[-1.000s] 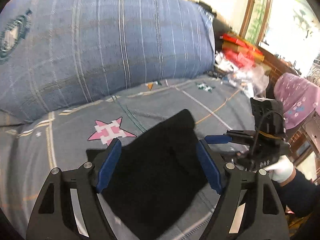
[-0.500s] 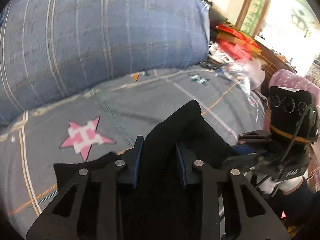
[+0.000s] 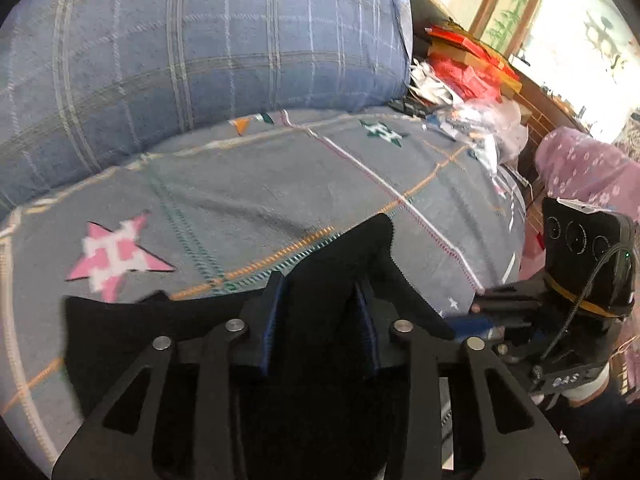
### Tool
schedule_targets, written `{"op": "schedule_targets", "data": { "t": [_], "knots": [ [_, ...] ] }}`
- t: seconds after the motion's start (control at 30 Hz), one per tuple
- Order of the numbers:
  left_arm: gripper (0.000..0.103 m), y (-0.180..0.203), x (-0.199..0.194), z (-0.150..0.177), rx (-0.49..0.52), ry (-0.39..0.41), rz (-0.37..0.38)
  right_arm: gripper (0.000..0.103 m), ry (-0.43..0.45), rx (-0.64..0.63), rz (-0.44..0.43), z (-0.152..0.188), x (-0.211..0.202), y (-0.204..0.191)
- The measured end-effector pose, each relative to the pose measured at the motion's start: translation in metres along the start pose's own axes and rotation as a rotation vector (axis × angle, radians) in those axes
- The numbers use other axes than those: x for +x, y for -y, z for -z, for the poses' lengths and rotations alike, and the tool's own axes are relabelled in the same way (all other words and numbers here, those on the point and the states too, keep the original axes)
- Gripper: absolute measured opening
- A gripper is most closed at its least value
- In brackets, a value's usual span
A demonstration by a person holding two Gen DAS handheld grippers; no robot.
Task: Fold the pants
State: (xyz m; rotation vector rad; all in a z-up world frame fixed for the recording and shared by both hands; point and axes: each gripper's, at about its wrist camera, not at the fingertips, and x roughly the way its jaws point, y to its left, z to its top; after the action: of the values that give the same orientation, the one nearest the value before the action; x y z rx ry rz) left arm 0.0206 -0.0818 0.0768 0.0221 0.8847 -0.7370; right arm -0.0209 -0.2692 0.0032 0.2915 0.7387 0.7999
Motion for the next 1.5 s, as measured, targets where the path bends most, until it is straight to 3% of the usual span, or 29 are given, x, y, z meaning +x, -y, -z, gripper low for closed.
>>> {"op": "schedule_targets", "data": {
  "t": [0.07,0.2,0.23,0.3,0.33,0.37,0.4,0.57,0.67,0.8,0.83,0.9,1.0,1.1,1.2,1.27,1.37,1.5],
  "knots": [
    [0.043,-0.005,-0.026,-0.002,-0.002,0.062,-0.029,0.023,0.011,-0.040,0.049,-0.005,-0.009,-0.008],
    [0.055,-0.029,-0.078,0.003,-0.051,0.198,-0.102,0.025,0.050,-0.120,0.116,-0.016,-0.026,-0.028],
    [0.055,-0.035,-0.087,0.006,-0.062,0.223,-0.091,0.025,0.062,-0.134,0.132,-0.018,-0.028,-0.031],
    [0.055,-0.043,-0.093,0.009,-0.075,0.236,-0.069,0.033,0.091,-0.156,0.150,-0.022,-0.032,-0.038],
    [0.055,-0.046,-0.092,0.009,-0.082,0.218,-0.089,0.037,0.105,-0.160,0.140,-0.025,-0.033,-0.040],
    [0.055,-0.049,-0.090,0.011,-0.092,0.207,-0.112,0.049,0.109,-0.163,0.129,-0.027,-0.032,-0.040],
    [0.055,-0.052,-0.090,0.013,-0.104,0.209,-0.119,0.052,0.105,-0.164,0.127,-0.030,-0.027,-0.040],
    [0.055,-0.067,-0.084,0.027,-0.170,0.206,-0.120,0.052,0.019,-0.175,0.114,-0.035,0.010,-0.037],
    [0.055,-0.066,-0.066,0.030,-0.161,0.156,-0.143,0.049,-0.046,-0.163,0.145,-0.032,0.035,-0.025],
    [0.055,-0.052,-0.034,0.031,-0.126,0.103,-0.138,0.022,-0.060,-0.135,0.083,-0.026,0.048,-0.018],
    [0.055,-0.047,-0.028,0.030,-0.122,0.098,-0.114,0.019,-0.063,-0.140,0.051,-0.024,0.043,-0.023],
    [0.055,-0.041,-0.019,0.028,-0.114,0.103,-0.095,0.014,-0.085,-0.204,0.071,-0.017,0.030,-0.037],
    [0.055,-0.035,-0.002,0.025,-0.101,0.091,-0.122,0.013,-0.116,-0.223,0.118,-0.005,0.016,-0.038],
    [0.055,-0.031,0.003,0.022,-0.078,0.086,-0.154,0.013,-0.162,-0.194,0.152,0.002,0.027,-0.025],
    [0.055,-0.037,-0.017,0.021,-0.107,0.097,-0.110,0.014,-0.127,-0.167,0.148,0.002,0.023,-0.023],
    [0.055,-0.045,-0.043,0.024,-0.119,0.157,-0.111,0.015,-0.116,-0.166,0.167,-0.001,0.016,-0.026],
    [0.055,-0.060,-0.074,0.027,-0.132,0.223,-0.199,0.017,-0.069,-0.204,0.217,-0.009,0.000,-0.042],
    [0.055,-0.085,-0.069,0.030,-0.194,0.173,-0.309,0.021,0.007,-0.232,0.182,-0.027,-0.003,-0.058]
  ]
}}
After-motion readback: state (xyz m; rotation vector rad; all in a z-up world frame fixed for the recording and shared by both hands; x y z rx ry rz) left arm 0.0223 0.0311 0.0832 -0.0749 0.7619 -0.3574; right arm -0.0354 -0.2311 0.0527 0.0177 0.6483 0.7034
